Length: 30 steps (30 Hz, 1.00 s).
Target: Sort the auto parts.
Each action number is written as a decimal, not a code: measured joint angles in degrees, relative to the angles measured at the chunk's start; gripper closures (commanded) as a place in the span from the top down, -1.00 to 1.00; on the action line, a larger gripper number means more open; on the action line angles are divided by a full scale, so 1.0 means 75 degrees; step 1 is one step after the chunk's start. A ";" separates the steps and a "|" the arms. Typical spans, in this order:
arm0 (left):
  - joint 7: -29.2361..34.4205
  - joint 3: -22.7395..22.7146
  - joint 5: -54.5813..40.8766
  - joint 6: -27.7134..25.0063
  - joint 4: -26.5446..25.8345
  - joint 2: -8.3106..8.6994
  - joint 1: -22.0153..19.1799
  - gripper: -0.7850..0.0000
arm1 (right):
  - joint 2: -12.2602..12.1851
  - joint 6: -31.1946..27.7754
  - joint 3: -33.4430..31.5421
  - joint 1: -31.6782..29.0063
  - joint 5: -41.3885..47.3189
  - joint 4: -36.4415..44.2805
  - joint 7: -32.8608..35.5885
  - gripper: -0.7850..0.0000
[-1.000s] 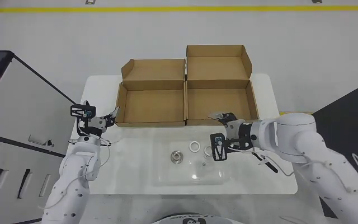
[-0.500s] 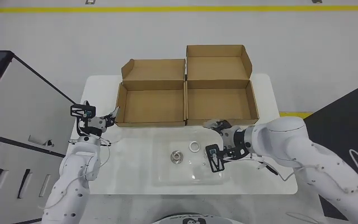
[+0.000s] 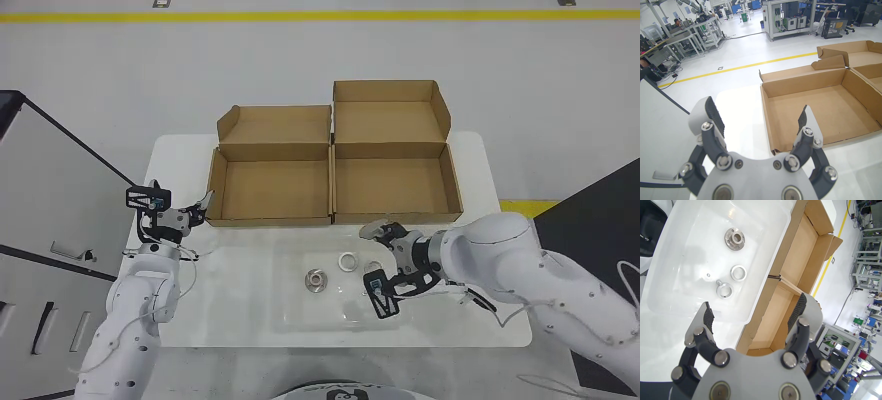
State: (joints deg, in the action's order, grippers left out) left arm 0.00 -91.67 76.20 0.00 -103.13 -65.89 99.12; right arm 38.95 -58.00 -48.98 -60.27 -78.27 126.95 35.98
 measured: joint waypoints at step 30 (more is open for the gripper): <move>0.0000 0.0000 0.0000 0.0000 0.0000 0.0000 0.0000 1.00 | 0.0239 0.0000 0.2307 0.1810 0.0573 -0.0990 0.0329 1.00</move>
State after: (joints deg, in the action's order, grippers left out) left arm 0.00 -91.67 76.20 0.00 -103.13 -65.89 99.12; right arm 40.74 -58.00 -31.67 -46.70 -73.97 119.52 38.45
